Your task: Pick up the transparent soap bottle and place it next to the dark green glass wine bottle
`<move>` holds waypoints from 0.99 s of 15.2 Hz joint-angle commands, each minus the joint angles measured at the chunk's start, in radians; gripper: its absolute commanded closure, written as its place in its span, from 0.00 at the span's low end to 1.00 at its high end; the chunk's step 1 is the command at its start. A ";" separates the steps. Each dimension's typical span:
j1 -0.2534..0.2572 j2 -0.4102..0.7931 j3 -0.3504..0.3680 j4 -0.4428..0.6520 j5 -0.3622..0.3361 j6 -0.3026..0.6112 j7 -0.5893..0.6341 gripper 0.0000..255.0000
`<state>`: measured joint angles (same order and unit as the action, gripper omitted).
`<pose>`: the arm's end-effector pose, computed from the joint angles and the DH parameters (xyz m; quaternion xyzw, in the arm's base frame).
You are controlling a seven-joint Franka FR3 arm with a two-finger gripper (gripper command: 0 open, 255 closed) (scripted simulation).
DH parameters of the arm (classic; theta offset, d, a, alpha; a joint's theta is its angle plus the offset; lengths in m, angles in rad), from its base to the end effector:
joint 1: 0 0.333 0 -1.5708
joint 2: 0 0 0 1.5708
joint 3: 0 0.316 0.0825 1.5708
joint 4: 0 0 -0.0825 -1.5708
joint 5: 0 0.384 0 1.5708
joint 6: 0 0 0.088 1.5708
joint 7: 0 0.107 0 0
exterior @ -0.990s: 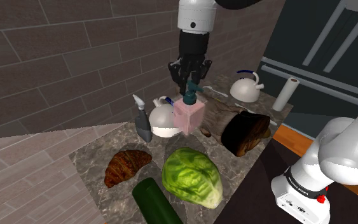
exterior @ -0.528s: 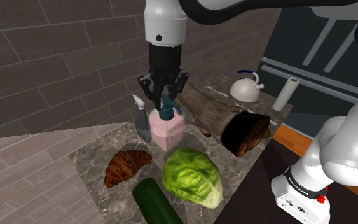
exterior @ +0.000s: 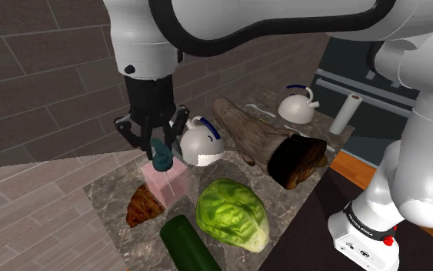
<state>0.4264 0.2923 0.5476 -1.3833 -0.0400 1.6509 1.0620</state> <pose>0.4002 0.4969 0.5675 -0.9970 0.0526 0.0425 0.0364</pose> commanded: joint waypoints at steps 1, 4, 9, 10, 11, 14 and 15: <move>0.050 0.074 0.007 0.092 -0.040 -0.023 0.048 1.00; 0.146 0.209 0.004 0.272 -0.107 -0.073 0.108 1.00; 0.344 0.477 -0.037 0.694 -0.203 -0.217 0.153 1.00; 0.328 0.457 -0.033 0.642 -0.197 -0.187 0.155 1.00; 0.315 0.442 -0.030 0.599 -0.193 -0.160 0.157 1.00; 0.286 0.410 -0.023 0.496 -0.183 -0.094 0.160 1.00; 0.278 0.403 -0.022 0.468 -0.181 -0.075 0.161 1.00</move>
<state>0.7140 0.7052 0.5238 -0.8835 -0.2238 1.5546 1.2222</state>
